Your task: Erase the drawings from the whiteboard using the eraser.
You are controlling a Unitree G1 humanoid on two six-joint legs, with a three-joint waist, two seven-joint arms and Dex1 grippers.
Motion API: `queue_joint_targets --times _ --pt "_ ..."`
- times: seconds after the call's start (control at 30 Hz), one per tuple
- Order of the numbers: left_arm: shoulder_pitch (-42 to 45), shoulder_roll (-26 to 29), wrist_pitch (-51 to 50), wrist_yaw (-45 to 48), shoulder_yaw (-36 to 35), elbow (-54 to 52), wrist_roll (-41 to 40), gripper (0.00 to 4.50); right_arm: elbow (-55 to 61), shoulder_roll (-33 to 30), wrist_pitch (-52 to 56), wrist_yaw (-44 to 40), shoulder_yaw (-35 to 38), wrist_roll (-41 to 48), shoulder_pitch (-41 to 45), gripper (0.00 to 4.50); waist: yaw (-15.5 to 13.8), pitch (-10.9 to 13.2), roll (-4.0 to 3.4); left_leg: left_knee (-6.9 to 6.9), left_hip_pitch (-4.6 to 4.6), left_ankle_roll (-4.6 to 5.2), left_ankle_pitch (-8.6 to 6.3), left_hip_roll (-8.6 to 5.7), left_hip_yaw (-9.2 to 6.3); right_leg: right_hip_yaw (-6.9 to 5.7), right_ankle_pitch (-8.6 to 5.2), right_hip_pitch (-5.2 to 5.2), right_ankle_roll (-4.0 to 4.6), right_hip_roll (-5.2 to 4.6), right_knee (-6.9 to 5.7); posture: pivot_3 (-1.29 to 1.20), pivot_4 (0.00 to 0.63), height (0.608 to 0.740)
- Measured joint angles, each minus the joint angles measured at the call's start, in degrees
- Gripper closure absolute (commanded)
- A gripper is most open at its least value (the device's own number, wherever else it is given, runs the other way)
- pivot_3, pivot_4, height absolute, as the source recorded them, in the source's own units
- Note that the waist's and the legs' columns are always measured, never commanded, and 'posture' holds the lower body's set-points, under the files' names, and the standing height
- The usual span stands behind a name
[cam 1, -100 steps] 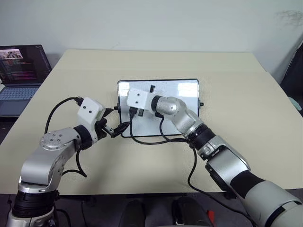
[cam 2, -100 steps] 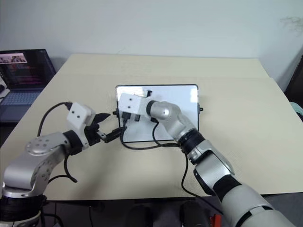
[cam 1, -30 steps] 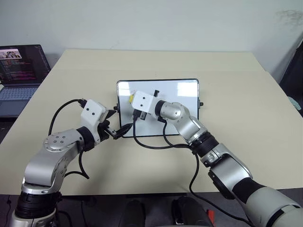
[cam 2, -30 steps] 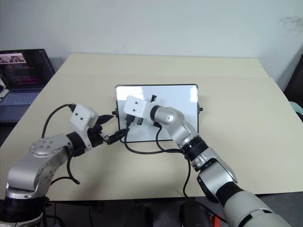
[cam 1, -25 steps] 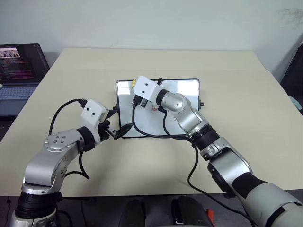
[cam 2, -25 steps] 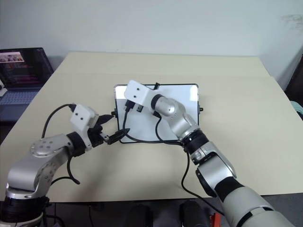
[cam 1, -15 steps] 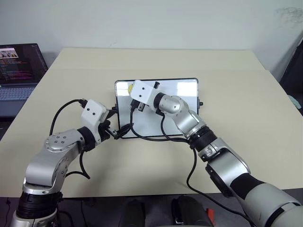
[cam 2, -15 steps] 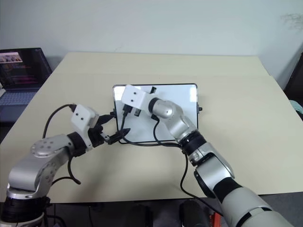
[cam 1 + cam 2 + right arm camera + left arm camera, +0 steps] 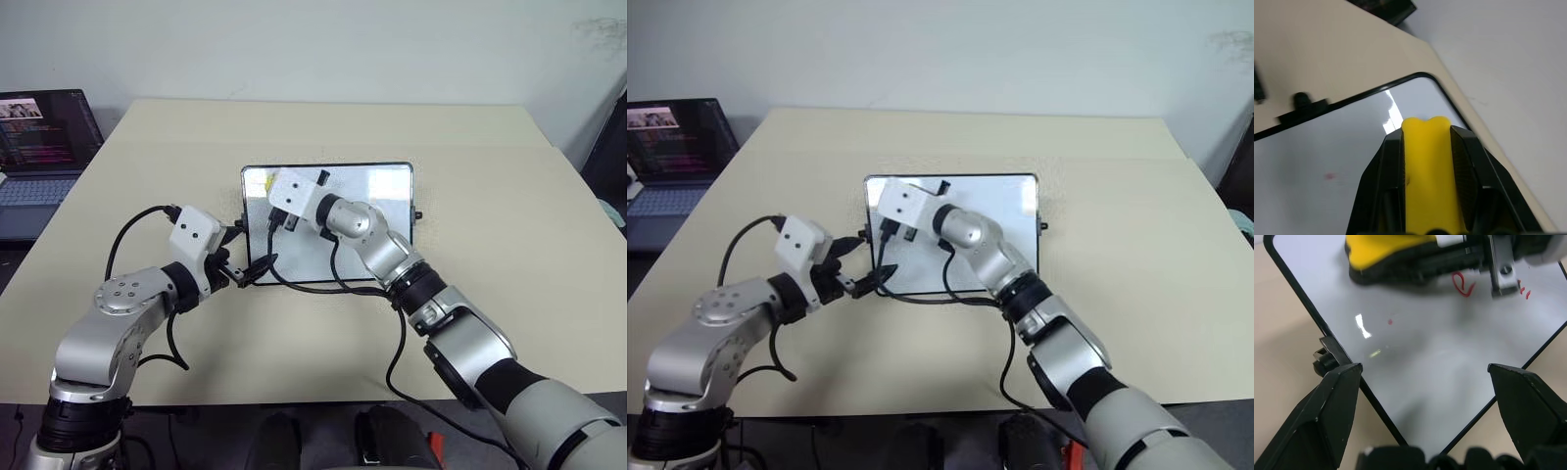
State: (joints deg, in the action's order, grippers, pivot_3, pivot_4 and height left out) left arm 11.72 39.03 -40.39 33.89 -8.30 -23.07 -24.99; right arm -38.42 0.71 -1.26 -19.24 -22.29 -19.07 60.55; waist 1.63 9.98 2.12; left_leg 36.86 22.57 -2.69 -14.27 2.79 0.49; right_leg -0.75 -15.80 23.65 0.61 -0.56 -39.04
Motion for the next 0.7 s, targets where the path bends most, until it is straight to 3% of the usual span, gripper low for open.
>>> queue_joint_targets --times 0.27,0.53,0.7 --pt "0.1 0.0 0.1 0.0 0.0 0.0 0.0 0.00 2.0 -0.8 0.9 -3.5 -0.6 0.0 -1.7 3.52 0.0 0.0 0.01 0.00 -0.05 0.00 0.00 0.00 0.00 0.00 0.00 -0.04 0.00 0.00 -0.01 0.00 0.150 0.740" --pt "0.3 0.0 0.8 0.5 0.1 0.0 -0.1 0.00 8.6 -4.6 3.4 -12.4 -5.0 -0.4 -7.6 3.52 0.0 0.0 0.01 -0.02 -0.71 0.03 0.02 0.00 0.02 0.02 -0.10 -0.56 -0.16 0.02 -0.03 0.00 0.150 0.740" --pt "0.3 0.0 0.9 0.6 0.1 0.0 0.0 0.00 8.3 -3.9 3.5 -9.6 -4.9 -0.6 -7.6 3.52 -0.1 0.0 0.00 0.01 -0.71 0.19 0.16 -0.01 -0.01 0.02 0.02 -0.54 -0.19 0.07 -0.07 0.00 0.150 0.740"
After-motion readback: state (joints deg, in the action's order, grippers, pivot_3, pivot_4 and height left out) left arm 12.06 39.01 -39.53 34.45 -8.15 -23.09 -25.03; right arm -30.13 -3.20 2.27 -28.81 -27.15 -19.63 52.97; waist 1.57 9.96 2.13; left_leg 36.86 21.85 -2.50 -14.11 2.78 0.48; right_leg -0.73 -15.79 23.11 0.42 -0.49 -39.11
